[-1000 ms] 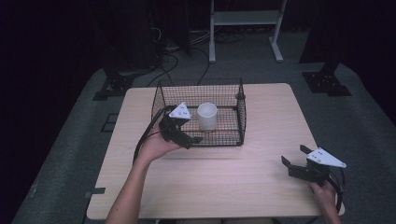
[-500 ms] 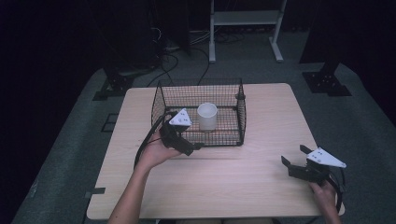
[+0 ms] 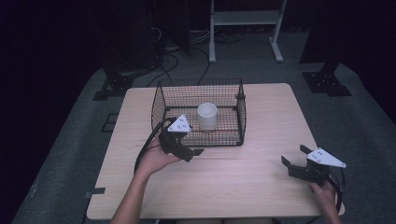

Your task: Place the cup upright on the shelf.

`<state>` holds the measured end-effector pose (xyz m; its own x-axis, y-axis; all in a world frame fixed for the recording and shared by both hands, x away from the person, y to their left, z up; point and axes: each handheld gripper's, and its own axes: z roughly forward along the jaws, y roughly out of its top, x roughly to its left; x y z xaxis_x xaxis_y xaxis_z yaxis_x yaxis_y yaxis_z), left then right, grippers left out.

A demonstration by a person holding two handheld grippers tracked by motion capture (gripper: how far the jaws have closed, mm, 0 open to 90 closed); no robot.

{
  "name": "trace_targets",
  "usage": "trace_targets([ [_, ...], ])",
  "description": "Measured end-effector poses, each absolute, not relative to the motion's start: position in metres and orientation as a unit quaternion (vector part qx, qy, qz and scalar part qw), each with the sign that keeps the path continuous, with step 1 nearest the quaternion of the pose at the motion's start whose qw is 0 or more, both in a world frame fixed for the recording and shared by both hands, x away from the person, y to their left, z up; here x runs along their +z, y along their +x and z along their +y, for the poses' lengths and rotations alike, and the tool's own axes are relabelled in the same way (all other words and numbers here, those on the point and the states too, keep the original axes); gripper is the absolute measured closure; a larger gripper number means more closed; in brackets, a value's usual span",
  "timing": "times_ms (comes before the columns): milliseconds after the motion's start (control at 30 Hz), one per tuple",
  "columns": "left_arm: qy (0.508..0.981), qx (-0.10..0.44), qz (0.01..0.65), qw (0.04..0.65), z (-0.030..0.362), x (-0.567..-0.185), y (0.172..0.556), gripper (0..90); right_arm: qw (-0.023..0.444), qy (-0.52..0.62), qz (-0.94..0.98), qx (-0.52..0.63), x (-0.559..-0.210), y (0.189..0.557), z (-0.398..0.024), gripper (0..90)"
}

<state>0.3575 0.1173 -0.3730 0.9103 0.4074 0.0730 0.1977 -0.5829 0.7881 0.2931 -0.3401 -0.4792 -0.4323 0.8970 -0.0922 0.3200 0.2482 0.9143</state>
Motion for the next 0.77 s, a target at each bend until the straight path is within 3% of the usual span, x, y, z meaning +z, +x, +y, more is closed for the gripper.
trace_targets([
  [767,0.857,0.099,0.201,0.464,0.129,-0.396,0.322,7.0,0.327,0.419,0.722,0.442,-0.479,0.293,-0.339,13.1],
])
